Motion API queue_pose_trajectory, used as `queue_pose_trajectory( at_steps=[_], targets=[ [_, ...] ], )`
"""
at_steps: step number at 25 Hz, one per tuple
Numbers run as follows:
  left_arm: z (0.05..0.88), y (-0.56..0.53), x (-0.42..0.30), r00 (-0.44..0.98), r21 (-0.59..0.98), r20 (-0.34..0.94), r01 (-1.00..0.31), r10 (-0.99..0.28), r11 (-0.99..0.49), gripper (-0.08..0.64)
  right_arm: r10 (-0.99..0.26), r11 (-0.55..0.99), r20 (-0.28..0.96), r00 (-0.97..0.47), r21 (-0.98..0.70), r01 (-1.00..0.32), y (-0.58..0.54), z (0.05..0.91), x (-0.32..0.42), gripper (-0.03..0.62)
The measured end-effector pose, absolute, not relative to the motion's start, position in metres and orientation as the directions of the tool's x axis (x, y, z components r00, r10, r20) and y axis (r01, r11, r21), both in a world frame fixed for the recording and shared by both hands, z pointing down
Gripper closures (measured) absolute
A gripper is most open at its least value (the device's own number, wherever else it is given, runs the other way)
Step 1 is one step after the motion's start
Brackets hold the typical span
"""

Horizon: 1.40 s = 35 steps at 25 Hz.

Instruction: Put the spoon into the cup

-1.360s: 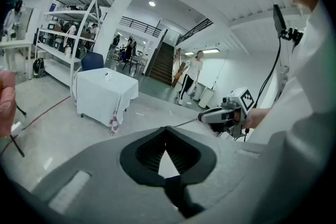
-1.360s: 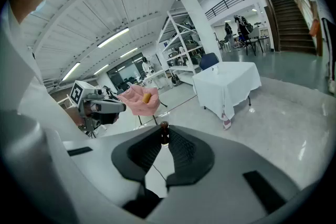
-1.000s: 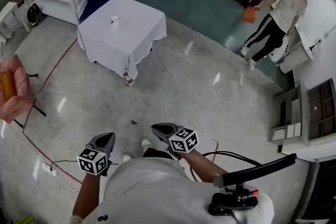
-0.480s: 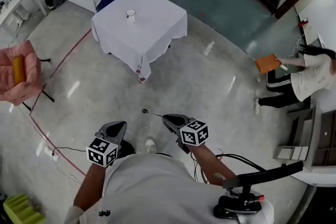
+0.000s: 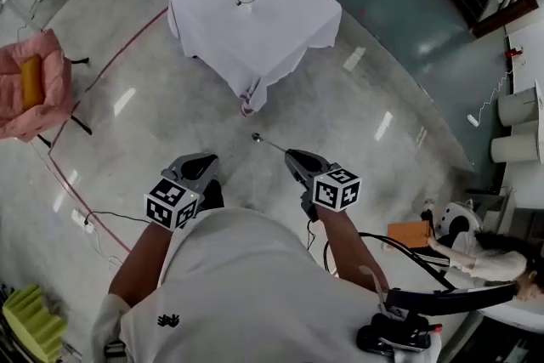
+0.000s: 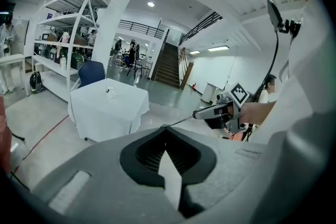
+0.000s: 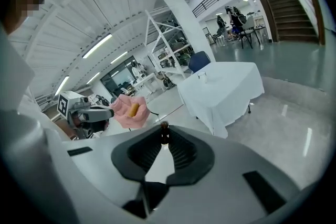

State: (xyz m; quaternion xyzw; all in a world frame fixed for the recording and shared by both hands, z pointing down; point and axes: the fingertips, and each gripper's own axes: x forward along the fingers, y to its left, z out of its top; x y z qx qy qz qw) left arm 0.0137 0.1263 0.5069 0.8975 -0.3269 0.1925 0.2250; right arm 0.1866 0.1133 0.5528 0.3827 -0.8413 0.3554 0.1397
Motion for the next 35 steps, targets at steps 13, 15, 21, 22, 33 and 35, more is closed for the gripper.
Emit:
queue_pose_trajectory(
  at_steps=[13, 15, 21, 22, 33, 35],
  targets=[
    [0.491, -0.039, -0.069, 0.739, 0.288, 0.465, -0.648, -0.488, -0.706, 0.549, -0.606, 0.412, 0.530, -0.594, -0.429, -0.804, -0.097, 0.536, 0.134, 0.546],
    [0.493, -0.060, -0.075, 0.729, 0.301, 0.462, -0.664, -0.505, -0.684, 0.549, -0.602, 0.410, 0.539, -0.589, -0.424, -0.808, -0.128, 0.539, 0.136, 0.546],
    [0.491, -0.135, -0.085, 0.662, 0.280, 0.472, -0.739, -0.582, -0.613, 0.549, -0.558, 0.441, 0.555, -0.616, -0.430, -0.787, -0.237, 0.553, 0.141, 0.546],
    [0.487, -0.148, -0.085, 0.649, 0.270, 0.471, -0.750, -0.597, -0.604, 0.549, -0.549, 0.451, 0.559, -0.622, -0.429, -0.783, -0.257, 0.554, 0.142, 0.546],
    [0.471, -0.278, -0.065, 0.516, 0.228, 0.491, -0.854, -0.702, -0.468, 0.549, -0.437, 0.522, 0.614, -0.657, -0.422, -0.741, -0.451, 0.590, 0.157, 0.546],
    [0.471, -0.292, -0.063, 0.490, 0.221, 0.501, -0.869, -0.713, -0.442, 0.549, -0.414, 0.524, 0.627, -0.660, -0.429, -0.736, -0.475, 0.602, 0.158, 0.546]
  ],
)
